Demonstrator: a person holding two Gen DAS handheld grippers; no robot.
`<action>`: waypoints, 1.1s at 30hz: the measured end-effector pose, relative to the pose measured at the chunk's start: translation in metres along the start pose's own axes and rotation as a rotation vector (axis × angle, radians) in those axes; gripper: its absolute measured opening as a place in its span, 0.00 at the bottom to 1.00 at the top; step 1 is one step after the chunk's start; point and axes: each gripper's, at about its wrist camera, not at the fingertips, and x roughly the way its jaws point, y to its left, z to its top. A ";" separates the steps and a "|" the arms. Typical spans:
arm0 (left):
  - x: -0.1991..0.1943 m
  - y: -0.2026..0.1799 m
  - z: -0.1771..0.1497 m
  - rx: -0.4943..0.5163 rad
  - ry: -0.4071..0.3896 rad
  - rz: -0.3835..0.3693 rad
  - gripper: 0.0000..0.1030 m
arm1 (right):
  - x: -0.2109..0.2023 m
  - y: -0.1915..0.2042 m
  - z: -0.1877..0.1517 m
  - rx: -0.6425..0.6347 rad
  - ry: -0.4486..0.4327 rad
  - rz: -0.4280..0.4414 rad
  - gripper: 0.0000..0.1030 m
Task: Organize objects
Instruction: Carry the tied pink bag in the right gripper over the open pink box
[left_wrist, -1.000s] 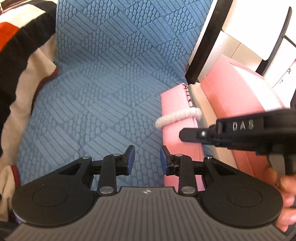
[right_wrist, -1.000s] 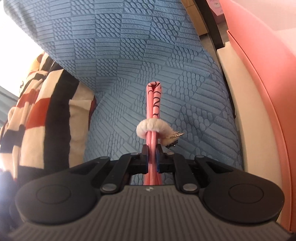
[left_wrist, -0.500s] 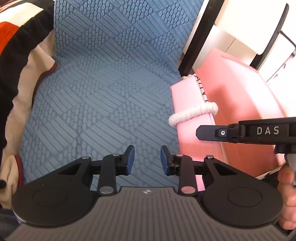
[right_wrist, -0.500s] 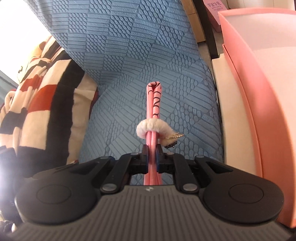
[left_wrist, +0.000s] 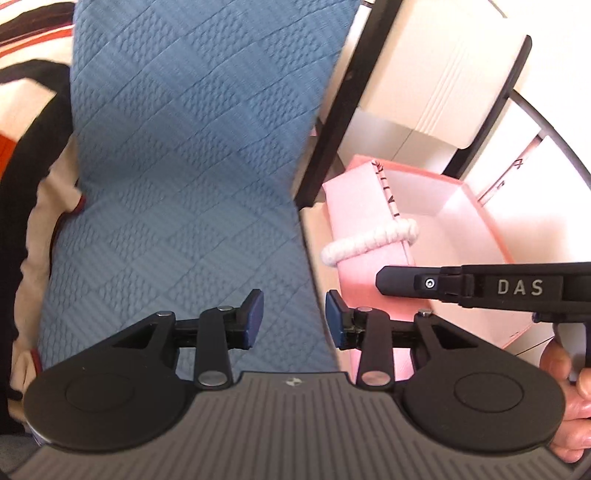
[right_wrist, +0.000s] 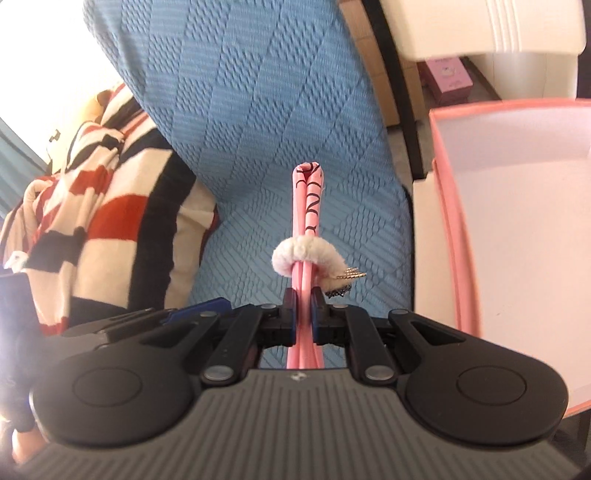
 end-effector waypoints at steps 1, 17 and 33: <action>-0.001 -0.005 0.004 0.007 -0.001 0.001 0.41 | -0.005 0.000 0.004 -0.009 -0.005 -0.004 0.10; 0.015 -0.107 0.053 0.090 -0.002 -0.060 0.42 | -0.072 -0.068 0.048 0.036 -0.117 -0.055 0.10; 0.111 -0.163 0.049 0.173 0.108 -0.066 0.48 | -0.042 -0.181 0.035 0.149 -0.130 -0.177 0.11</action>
